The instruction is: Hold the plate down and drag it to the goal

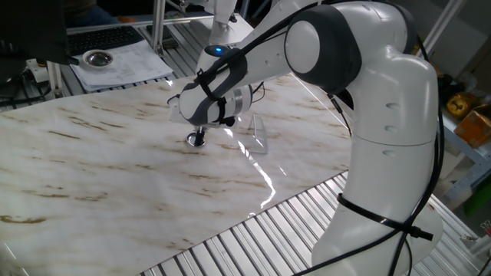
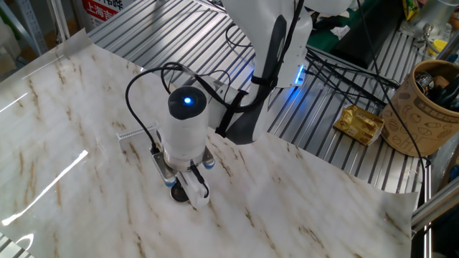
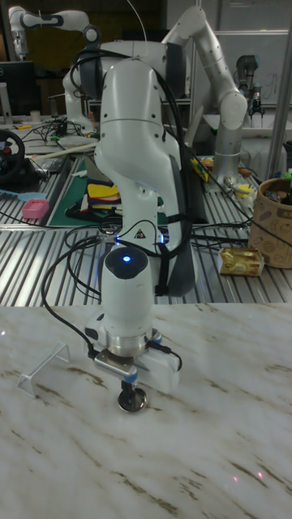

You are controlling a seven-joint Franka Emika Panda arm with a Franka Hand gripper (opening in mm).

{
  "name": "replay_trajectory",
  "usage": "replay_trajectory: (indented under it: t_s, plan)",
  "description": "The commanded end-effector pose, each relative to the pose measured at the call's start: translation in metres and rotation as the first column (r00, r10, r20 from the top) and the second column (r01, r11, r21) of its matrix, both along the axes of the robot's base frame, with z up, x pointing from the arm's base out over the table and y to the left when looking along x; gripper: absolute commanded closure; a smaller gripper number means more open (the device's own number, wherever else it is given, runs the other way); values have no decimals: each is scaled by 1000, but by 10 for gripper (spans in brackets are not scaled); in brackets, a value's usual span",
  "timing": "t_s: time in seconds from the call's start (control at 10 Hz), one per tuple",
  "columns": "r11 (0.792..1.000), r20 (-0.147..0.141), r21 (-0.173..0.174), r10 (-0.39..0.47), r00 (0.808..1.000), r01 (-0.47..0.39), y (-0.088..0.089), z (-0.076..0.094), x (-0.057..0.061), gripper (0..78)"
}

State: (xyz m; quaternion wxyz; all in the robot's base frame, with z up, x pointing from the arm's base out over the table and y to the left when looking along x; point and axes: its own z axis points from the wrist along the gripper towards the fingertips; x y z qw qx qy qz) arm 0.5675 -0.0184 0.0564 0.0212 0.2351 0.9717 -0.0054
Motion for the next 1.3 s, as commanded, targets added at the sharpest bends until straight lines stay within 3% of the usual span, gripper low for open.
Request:
replay_trajectory:
  t_s: [0.1,1.3]
  plan:
    - [999,7,15,-45,999,45,0,1,1,776]
    - [995,5,-25,-92,996,92,0,1,1,776]
